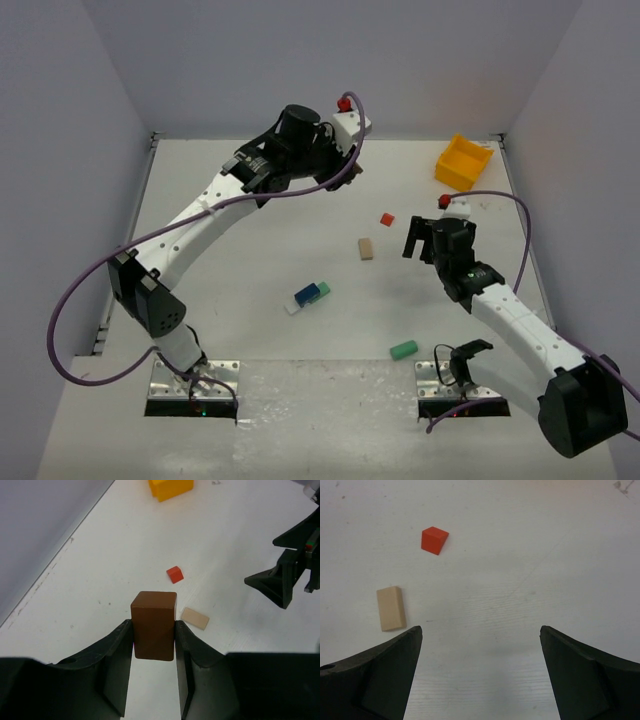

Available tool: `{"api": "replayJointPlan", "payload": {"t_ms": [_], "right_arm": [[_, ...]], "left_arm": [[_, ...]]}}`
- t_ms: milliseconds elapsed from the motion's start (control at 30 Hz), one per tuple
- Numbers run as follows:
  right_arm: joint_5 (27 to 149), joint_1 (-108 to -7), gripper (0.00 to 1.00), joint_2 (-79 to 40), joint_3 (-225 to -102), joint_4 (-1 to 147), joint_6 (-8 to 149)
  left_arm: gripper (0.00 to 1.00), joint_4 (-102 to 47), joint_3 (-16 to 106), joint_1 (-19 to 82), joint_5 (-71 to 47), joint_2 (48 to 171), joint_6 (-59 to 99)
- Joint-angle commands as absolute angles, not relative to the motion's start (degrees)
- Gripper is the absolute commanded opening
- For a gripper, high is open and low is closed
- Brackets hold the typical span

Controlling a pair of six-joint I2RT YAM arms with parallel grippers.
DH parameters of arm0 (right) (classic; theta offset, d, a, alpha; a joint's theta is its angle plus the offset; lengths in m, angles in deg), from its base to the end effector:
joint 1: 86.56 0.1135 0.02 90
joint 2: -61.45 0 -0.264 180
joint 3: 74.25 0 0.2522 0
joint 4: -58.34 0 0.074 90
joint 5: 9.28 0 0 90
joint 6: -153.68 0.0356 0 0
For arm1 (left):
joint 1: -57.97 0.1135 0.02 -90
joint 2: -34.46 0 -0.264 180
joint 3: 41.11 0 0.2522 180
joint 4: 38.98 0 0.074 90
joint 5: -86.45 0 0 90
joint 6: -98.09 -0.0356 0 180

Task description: Build the wood block tower

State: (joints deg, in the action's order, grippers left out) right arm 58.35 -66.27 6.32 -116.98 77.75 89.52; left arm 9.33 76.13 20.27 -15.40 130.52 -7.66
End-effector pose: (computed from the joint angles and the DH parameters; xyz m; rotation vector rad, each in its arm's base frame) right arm 0.1981 0.0588 0.2196 0.3275 2.0549 0.0746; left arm 0.2961 -0.2381 0.4175 1.0427 1.7805 -0.4494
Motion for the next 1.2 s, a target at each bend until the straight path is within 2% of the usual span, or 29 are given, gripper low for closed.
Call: {"api": "replayJointPlan", "payload": {"t_ms": [0, 67, 433, 567, 867, 1167], "right_arm": [[50.2, -66.8, 0.99, 3.9, -121.5, 81.7, 90.0], [49.2, -66.9, 0.99, 3.7, -121.2, 82.3, 90.4], [43.7, -67.0, 0.99, 6.2, -119.9, 87.1, 93.0], [44.4, -67.0, 0.99, 7.2, -119.4, 87.3, 93.1], [44.3, -67.1, 0.99, 7.8, -118.6, 88.0, 93.5], [43.6, -67.0, 0.99, 8.5, -118.3, 88.0, 93.6]], "left_arm": [[0.00, -1.6, 63.7, 19.3, -21.9, 124.6, -4.2], [0.00, -0.7, 56.7, 19.2, -22.5, 124.0, -4.5], [0.00, 5.7, 41.3, 18.1, -10.2, 116.3, -3.2], [0.00, 6.1, 36.2, 17.6, -12.5, 114.3, 0.9], [0.00, 5.4, 31.7, 13.9, -11.0, 113.7, 6.4], [0.00, 3.6, 28.9, 11.8, -5.9, 113.8, 5.1]]}}
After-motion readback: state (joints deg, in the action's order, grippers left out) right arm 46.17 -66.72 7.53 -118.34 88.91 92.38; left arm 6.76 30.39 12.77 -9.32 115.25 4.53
